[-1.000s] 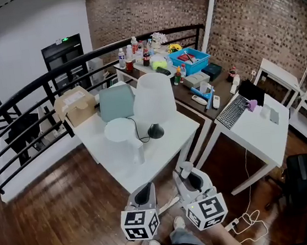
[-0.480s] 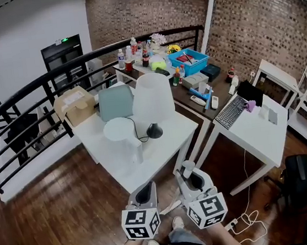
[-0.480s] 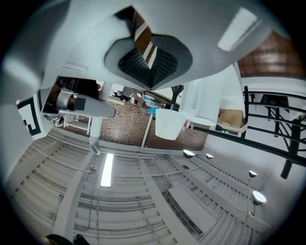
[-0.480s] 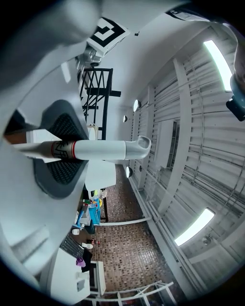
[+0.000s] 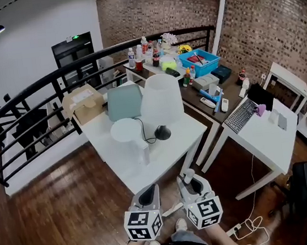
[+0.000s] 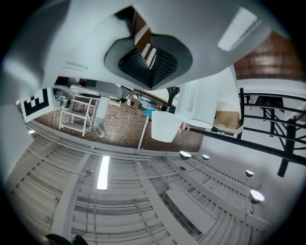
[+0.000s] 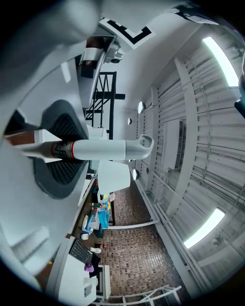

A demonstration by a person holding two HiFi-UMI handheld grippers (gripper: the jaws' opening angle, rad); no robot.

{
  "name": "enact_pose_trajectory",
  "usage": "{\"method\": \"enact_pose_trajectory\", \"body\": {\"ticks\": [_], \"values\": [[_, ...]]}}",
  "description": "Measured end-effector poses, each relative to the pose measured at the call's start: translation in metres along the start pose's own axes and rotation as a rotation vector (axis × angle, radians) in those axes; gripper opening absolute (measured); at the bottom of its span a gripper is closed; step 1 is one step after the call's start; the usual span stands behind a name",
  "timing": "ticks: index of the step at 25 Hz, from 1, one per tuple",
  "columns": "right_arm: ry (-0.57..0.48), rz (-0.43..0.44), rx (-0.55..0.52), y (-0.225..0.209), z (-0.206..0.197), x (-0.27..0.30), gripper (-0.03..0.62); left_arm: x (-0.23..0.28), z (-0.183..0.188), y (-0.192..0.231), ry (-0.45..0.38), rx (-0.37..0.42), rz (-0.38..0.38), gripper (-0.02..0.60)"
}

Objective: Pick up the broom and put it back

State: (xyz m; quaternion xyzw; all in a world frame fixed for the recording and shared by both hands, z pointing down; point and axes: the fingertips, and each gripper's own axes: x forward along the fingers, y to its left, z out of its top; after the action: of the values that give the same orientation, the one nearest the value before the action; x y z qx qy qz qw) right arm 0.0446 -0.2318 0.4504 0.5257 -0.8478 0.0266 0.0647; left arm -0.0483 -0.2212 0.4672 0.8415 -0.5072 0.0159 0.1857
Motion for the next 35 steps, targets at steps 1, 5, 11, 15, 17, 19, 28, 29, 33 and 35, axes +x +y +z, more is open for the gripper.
{"method": "enact_pose_trajectory", "body": {"ticks": [1, 5, 11, 15, 17, 19, 28, 29, 33, 35], "values": [[0.006, 0.007, 0.001, -0.001, -0.004, 0.002, 0.081, 0.001, 0.001, 0.000, 0.000, -0.001, 0.005, 0.003], [0.025, 0.034, 0.008, -0.001, -0.021, 0.011, 0.080, 0.007, 0.001, 0.003, 0.001, -0.005, 0.029, 0.003], [0.088, 0.075, 0.009, -0.004, -0.056, 0.032, 0.080, 0.016, -0.006, 0.009, 0.020, -0.018, 0.065, 0.003], [0.142, 0.096, 0.014, -0.006, -0.078, 0.050, 0.080, 0.023, -0.007, 0.018, 0.031, -0.032, 0.097, 0.003], [0.160, 0.111, 0.017, -0.006, -0.087, 0.057, 0.080, 0.025, -0.007, 0.023, 0.035, -0.034, 0.113, 0.003], [0.173, 0.126, 0.017, -0.006, -0.094, 0.064, 0.080, 0.028, -0.006, 0.026, 0.038, -0.035, 0.126, 0.003], [0.233, 0.178, 0.011, -0.005, -0.125, 0.093, 0.080, 0.044, -0.014, 0.032, 0.070, -0.041, 0.148, 0.003], [0.239, 0.182, 0.012, -0.006, -0.128, 0.096, 0.080, 0.047, -0.015, 0.033, 0.073, -0.040, 0.150, 0.003], [0.256, 0.197, 0.011, -0.004, -0.136, 0.107, 0.080, 0.054, -0.019, 0.040, 0.089, -0.044, 0.167, 0.003], [0.267, 0.203, 0.012, -0.003, -0.139, 0.111, 0.080, 0.057, -0.020, 0.043, 0.095, -0.046, 0.173, 0.003]]}}
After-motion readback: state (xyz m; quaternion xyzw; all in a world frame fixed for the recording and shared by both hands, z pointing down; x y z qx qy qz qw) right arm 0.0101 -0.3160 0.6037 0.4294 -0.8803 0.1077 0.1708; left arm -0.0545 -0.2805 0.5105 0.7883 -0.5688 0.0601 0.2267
